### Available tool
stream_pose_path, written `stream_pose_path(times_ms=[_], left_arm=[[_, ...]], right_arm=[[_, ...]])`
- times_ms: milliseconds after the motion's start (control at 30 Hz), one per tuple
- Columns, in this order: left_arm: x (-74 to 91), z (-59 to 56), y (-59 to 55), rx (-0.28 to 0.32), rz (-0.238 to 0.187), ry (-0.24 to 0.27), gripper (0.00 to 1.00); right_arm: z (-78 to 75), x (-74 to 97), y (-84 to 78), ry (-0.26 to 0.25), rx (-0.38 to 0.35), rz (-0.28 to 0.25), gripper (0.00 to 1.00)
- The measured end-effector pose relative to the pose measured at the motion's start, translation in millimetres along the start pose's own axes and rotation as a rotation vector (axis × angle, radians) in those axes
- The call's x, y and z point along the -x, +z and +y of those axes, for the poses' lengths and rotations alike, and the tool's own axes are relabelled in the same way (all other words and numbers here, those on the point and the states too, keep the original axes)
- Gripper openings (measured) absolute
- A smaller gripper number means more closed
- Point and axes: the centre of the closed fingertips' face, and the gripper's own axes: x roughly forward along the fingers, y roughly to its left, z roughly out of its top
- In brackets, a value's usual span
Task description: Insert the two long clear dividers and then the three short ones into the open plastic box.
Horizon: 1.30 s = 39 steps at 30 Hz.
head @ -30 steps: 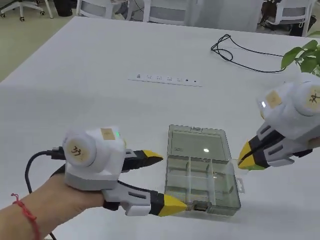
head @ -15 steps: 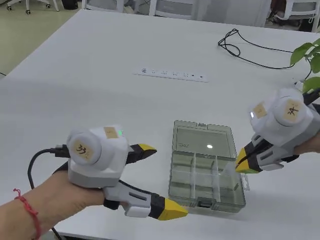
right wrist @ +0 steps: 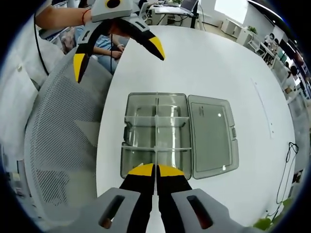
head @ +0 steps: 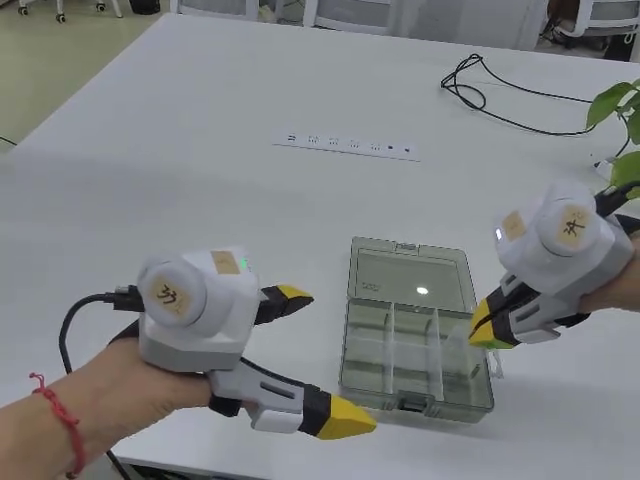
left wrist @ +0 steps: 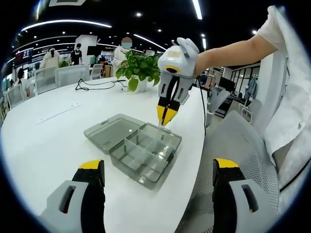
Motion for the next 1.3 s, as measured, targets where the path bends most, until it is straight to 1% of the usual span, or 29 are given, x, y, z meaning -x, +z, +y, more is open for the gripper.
stream_pose_path(times_ms=[33, 233, 333, 400, 467, 533, 767, 1067, 1300], left_arm=[[0.1, -0.2, -0.1, 0.001, 0.001, 0.0, 0.94], [0.4, -1.0, 0.1, 0.002, -0.001, -0.001, 0.93], [0.5, -1.2, 0.8, 0.002, -0.003, 0.0, 0.93], [0.3, -0.9, 1.2, 0.001, -0.003, 0.001, 0.93], [0.1, -0.5, 1.6, 0.003, -0.005, 0.001, 0.93], [0.0, 0.0, 1.5, 0.001, -0.004, 0.003, 0.93], [-0.2, 0.1, 0.7, 0.004, -0.003, 0.001, 0.93], [-0.5, 0.5, 0.5, 0.004, -0.001, 0.003, 0.94], [0.1, 0.7, 0.2, 0.006, 0.0, 0.005, 0.94]], right_arm=[[-4.3, -4.0, -4.2, 0.002, -0.002, 0.001, 0.03], [-4.3, -9.1, -7.3, 0.006, -0.009, -0.01, 0.03], [-3.6, -11.1, -8.2, 0.007, -0.013, -0.019, 0.03], [-3.2, -12.0, -8.6, 0.006, 0.002, -0.026, 0.03], [-3.5, -13.2, -8.4, 0.006, -0.011, -0.029, 0.03], [-3.7, -14.6, -8.7, 0.004, -0.006, -0.031, 0.03], [1.4, -20.1, -6.8, 0.002, -0.01, -0.038, 0.03], [0.8, -36.5, -14.4, 0.002, -0.008, -0.029, 0.03], [-1.3, -38.4, -17.5, 0.0, -0.004, -0.021, 0.03]])
